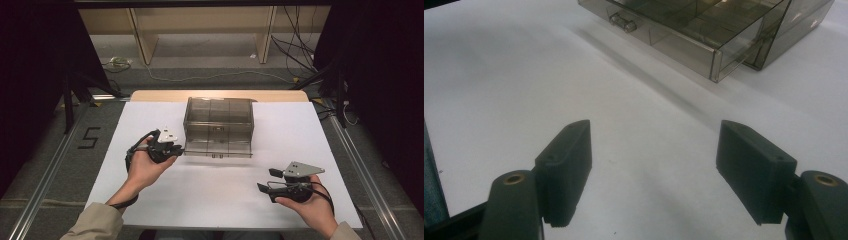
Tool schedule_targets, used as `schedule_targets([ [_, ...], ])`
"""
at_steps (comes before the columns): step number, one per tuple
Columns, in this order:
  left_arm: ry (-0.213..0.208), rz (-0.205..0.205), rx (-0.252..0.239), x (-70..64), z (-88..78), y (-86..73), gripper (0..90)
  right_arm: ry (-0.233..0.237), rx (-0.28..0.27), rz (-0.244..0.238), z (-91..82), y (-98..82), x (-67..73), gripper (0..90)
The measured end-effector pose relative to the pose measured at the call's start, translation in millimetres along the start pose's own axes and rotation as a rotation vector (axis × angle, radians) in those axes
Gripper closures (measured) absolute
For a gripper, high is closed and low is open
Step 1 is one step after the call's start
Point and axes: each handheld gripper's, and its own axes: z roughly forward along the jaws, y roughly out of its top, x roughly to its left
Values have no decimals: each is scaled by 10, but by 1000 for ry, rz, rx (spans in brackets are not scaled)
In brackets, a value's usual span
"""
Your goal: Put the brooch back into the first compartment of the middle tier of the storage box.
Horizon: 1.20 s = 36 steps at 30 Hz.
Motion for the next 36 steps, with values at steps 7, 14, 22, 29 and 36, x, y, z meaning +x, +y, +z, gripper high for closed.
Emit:
schedule_targets([
  [7, -2, 3, 0, -8, 16, 21, 804, 1, 1, 0, 2, -1, 0, 314],
  [14, -3, 6, 1, -18, 32, 41, 804, 2, -1, 0, 4, -2, 0, 314],
  [22, -4, 10, -3, -30, 52, 70, 804, 1, 1, 2, 4, -5, 0, 314],
  [29, -6, 9, -7, -35, 59, 95, 804, 1, 0, 1, 2, -4, -1, 314],
  [36, -2, 13, -7, -26, 72, 109, 804, 1, 1, 0, -1, -2, 0, 315],
])
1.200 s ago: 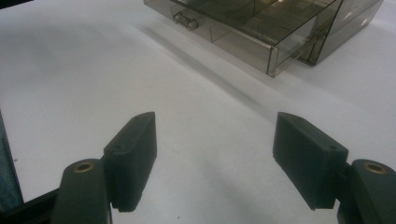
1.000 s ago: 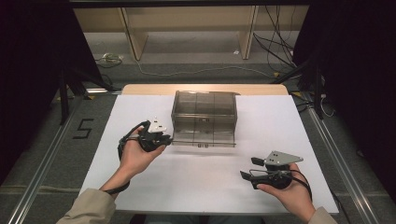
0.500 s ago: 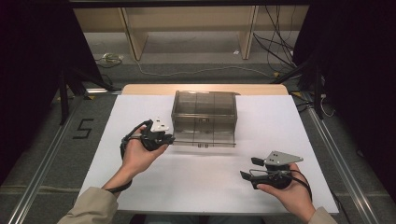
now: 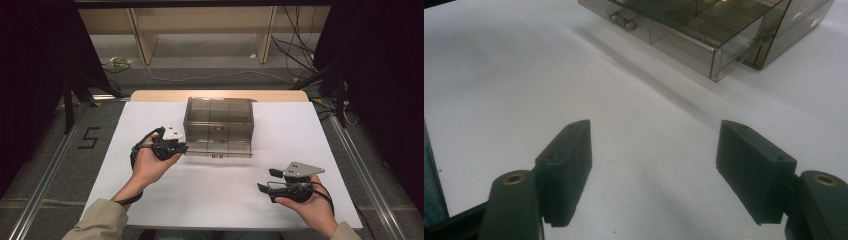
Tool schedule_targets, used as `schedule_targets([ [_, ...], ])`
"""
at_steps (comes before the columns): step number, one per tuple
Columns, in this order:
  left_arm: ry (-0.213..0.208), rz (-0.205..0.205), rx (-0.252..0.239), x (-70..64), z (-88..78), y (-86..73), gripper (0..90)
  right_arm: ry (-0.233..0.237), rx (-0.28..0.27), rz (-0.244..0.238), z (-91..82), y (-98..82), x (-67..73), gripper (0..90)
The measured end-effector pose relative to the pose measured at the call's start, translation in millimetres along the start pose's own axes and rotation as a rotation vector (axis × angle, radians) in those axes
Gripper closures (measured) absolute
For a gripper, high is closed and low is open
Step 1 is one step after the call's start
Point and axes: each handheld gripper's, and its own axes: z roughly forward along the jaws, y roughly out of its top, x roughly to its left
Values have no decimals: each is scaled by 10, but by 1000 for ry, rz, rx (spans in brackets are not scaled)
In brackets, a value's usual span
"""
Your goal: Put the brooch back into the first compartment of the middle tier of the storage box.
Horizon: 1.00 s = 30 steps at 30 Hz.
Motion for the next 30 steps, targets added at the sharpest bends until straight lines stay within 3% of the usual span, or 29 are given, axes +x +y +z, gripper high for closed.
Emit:
schedule_targets([
  [30, -3, 5, -3, -9, 66, 75, 804, 2, -6, 5, -5, 3, 1, 314],
])
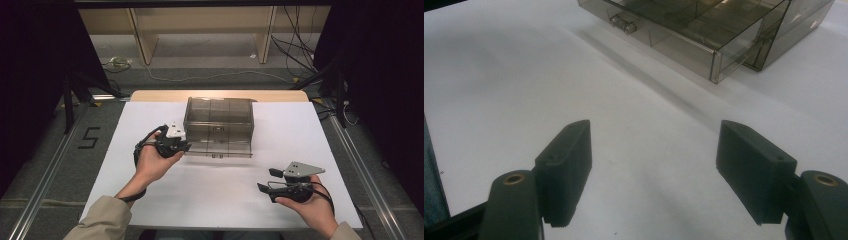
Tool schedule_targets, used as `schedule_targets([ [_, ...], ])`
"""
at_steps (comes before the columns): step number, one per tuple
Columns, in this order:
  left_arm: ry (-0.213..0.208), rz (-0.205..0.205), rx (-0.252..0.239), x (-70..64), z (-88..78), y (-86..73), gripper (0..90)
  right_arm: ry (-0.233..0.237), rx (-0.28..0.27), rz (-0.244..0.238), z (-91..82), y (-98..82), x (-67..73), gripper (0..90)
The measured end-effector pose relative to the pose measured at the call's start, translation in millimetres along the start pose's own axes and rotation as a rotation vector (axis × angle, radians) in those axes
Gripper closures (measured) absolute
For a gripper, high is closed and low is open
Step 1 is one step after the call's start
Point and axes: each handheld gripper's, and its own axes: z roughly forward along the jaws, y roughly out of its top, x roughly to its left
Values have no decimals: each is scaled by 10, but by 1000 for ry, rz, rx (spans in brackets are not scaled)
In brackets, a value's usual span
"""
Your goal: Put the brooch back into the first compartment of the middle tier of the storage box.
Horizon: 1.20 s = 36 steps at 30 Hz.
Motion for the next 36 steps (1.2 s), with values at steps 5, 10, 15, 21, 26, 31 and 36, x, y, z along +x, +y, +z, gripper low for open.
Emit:
schedule_targets([
  [5, 5, 8, 1, -8, 12, 8, 804, 0, 0, -1, -2, 0, 1, 315],
  [10, 8, 11, -1, -14, 8, 17, 804, 1, 1, -3, -2, 0, 0, 316],
  [15, 9, 11, -6, -16, 17, 31, 804, 1, 1, -5, -2, 1, 0, 316],
  [21, 4, 14, -2, -25, 33, 48, 804, 0, 1, -3, -2, 0, 1, 317],
  [26, 1, 11, -4, -31, 49, 59, 804, 0, 1, -4, -3, -1, 0, 318],
  [31, 7, 23, -1, -38, 64, 68, 804, -2, 4, -4, 2, -4, -1, 318],
  [36, 14, 29, 3, -41, 78, 72, 805, -1, 2, -4, 6, -6, -1, 318],
])
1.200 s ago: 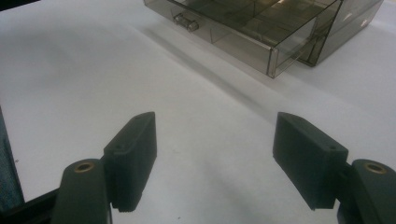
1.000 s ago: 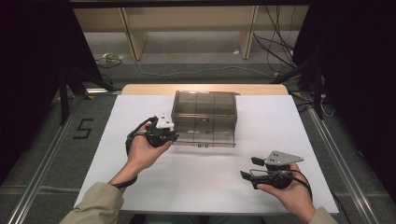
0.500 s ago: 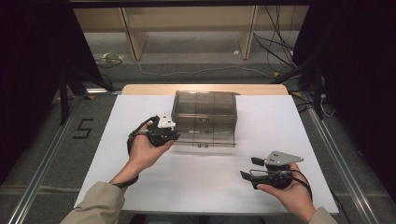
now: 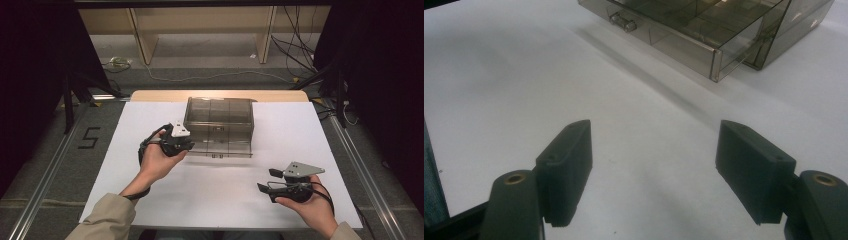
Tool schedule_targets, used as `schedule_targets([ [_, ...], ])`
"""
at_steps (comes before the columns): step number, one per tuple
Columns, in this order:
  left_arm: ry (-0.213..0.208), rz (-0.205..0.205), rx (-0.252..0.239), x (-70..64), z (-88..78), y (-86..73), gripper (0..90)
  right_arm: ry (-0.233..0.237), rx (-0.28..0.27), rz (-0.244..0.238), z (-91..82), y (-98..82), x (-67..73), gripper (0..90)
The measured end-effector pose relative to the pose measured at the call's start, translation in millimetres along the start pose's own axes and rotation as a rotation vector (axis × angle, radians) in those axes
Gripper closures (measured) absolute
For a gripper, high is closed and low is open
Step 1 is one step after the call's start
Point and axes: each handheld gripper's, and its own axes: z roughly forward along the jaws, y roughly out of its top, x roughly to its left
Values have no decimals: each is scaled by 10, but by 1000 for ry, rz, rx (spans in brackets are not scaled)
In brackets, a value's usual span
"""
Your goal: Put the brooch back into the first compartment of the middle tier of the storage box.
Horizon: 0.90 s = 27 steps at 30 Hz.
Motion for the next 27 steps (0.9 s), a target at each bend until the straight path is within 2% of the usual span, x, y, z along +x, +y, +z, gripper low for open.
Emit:
schedule_targets([
  [27, 1, 13, -4, -36, 67, 54, 804, -3, 1, 0, -6, 3, -2, 318],
])
